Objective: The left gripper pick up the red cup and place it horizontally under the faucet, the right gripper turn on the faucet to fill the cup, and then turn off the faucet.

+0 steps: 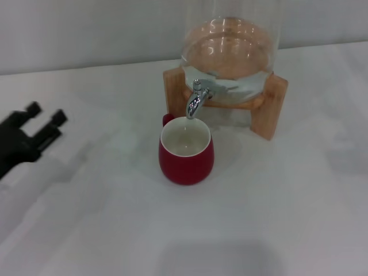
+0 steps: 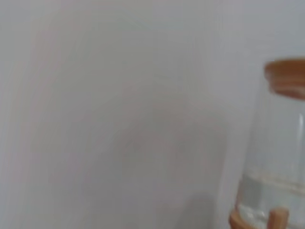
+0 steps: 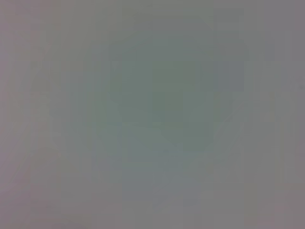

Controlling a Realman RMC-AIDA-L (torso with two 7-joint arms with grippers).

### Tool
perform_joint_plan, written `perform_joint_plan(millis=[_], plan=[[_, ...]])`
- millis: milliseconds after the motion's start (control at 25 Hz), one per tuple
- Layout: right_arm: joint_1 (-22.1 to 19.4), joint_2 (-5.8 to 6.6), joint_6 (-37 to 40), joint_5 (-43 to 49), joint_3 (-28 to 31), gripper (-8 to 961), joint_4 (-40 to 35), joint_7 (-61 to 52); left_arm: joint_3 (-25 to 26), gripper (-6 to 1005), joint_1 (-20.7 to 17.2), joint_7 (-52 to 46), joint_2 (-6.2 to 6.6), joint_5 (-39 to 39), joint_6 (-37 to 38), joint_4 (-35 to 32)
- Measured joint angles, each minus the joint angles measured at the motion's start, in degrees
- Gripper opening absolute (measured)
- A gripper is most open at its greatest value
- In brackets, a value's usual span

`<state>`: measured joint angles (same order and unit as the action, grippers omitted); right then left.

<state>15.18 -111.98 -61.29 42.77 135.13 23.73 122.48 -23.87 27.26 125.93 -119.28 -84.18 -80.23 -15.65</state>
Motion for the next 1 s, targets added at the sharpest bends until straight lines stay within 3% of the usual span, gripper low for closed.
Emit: perform_joint_plan(millis=[160,280,400,520,720,880,1000], plan=[[-0.85,0.5,-0.46,1.34,-0.48,633,0.02,-1.36,-0.08,558,-2.88,-5.01,0.04,-2.95,-3.07,-3.91],[-0.95,1.3,-0.44,5.44,-0.5,633,0.04,-3.28,-0.2,789,-4.42,-6.28,0.04,-3.88,-3.74,-5.92],[-0.99,2.51,-0.7,12.39,-0.49,633,0.39,-6.59,0.14,833,-5.35,-5.44,0.01,-5.06,-3.77,-6.42],[-1.75,2.94,-3.16,20.34,-0.48,633,3.32,-11.02,0.26,863,-6.32,-4.1,-0.01,-7.03,-3.39,-6.41],[-3.11,2.52,-12.58,34.28,-0.47,633,14.11,-22.1,0.32,863,-6.88,-3.95,0.05,-9.54,-3.02,-6.41],[-3.19,2.0,-20.27,36.61,-0.18,633,19.44,-27.38,0.32,864,-6.91,-4.01,0.13,-9.74,-1.87,-6.44],[-3.21,0.8,-23.08,37.95,-0.37,633,23.77,-31.11,0.32,864,-6.93,-4.13,0.14,-10.1,-1.23,-6.45]])
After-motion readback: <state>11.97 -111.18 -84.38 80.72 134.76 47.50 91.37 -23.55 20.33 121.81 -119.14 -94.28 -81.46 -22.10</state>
